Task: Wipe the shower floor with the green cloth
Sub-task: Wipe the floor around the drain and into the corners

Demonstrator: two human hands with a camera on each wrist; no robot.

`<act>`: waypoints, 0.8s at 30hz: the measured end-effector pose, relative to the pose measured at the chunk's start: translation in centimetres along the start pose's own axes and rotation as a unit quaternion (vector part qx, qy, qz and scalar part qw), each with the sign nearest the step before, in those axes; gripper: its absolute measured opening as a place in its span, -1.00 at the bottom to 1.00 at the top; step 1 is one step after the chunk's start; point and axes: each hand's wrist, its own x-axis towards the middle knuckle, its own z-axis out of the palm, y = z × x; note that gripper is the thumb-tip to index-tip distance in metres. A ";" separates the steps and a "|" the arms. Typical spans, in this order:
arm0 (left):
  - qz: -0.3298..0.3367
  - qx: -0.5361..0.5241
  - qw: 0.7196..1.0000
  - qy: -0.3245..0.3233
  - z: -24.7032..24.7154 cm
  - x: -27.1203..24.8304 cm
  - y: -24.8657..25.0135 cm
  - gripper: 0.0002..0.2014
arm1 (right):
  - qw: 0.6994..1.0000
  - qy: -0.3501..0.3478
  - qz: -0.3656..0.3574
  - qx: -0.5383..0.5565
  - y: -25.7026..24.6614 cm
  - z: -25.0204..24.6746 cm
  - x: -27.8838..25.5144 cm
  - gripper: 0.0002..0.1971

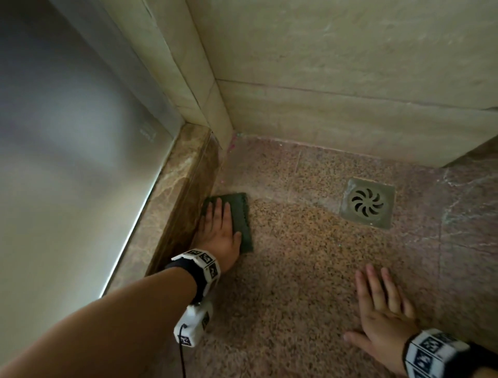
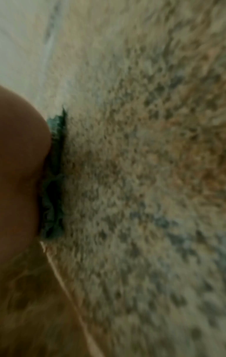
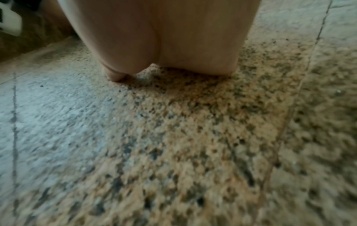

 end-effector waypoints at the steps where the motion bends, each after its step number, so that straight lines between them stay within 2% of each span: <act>1: 0.002 0.003 1.000 -0.003 0.0 0.0 0.2 -0.27 | 1.000 0.003 0.004 -0.004 0.0 0.2 0.1 0.21; 4: 0.003 0.005 1.000 0.012 -0.3 0.3 0.6 -0.28 | 1.000 0.016 0.016 0.000 0.2 0.5 0.5 0.22; 5: 0.002 -0.001 1.000 0.017 -0.6 0.6 0.8 -0.28 | 0.999 0.031 0.008 0.011 0.2 0.9 0.7 0.23; 7: 0.004 -0.002 1.000 0.021 -1.5 1.9 1.6 -0.28 | 0.993 0.110 -0.031 0.001 0.4 1.6 1.1 0.32; 10: 0.009 0.011 0.999 0.037 -3.0 4.5 2.2 -0.26 | 0.988 0.136 -0.032 0.066 1.6 3.5 2.3 0.30; 14: 0.013 0.017 0.998 0.053 -4.3 6.9 2.9 -0.26 | 0.985 0.154 -0.062 0.057 2.0 4.4 3.0 0.37; 17: 0.016 0.011 0.998 0.063 -6.0 9.0 3.8 -0.26 | 0.985 0.141 -0.064 0.070 1.8 4.6 2.8 0.37; 20: -0.015 -0.006 0.997 0.076 -6.7 10.1 5.4 -0.25 | 0.983 0.150 -0.075 0.080 2.0 4.4 2.8 0.35; 24: -0.039 -0.020 0.995 0.090 -6.4 10.1 6.8 -0.24 | 0.980 0.156 -0.081 0.096 1.8 4.6 2.9 0.44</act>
